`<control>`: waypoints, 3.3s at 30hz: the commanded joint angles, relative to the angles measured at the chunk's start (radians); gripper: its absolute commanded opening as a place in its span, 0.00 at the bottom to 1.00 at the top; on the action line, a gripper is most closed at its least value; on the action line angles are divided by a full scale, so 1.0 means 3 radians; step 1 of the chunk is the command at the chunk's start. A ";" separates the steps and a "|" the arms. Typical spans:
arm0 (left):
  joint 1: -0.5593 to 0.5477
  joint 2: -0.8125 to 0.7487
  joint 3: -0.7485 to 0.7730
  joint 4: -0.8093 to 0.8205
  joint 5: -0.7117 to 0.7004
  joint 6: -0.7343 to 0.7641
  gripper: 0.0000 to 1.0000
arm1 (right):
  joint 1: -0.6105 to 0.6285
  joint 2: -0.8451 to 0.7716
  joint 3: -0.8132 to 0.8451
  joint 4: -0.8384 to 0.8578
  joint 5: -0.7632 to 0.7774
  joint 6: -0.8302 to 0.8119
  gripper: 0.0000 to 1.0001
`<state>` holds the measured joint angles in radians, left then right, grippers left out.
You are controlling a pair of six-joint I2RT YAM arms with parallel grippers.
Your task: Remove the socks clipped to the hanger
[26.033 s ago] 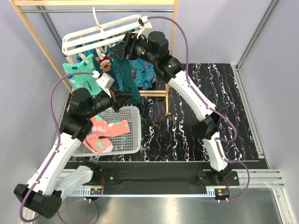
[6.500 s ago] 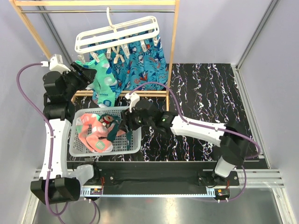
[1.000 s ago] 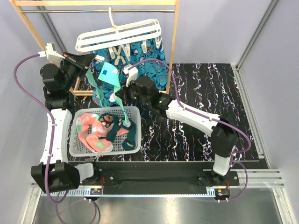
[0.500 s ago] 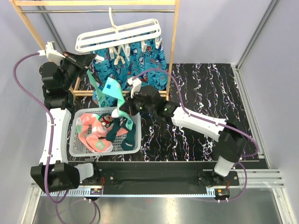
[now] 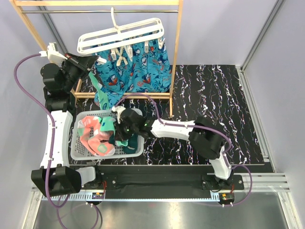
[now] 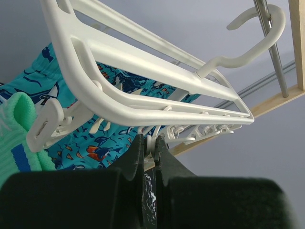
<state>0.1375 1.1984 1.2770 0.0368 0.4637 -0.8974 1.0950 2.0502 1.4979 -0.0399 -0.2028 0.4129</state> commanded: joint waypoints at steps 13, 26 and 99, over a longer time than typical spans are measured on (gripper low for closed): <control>0.0012 -0.0129 0.0141 -0.0383 -0.0052 0.0271 0.54 | 0.0057 -0.0800 0.0356 -0.0900 0.0635 -0.0323 0.67; 0.0109 -0.0615 -0.0411 -0.0874 -0.0624 0.0665 0.63 | 0.0021 -0.1214 0.0254 -0.0946 0.0860 -0.0425 0.75; 0.0063 -0.0139 -0.0253 -0.0470 -0.0789 0.0951 0.64 | -0.0388 0.0415 0.1464 0.0511 0.0809 -0.1126 0.75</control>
<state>0.1585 1.1957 1.1446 -0.1047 0.2043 -0.6113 0.9833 2.0769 1.8347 0.0395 0.0124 0.1093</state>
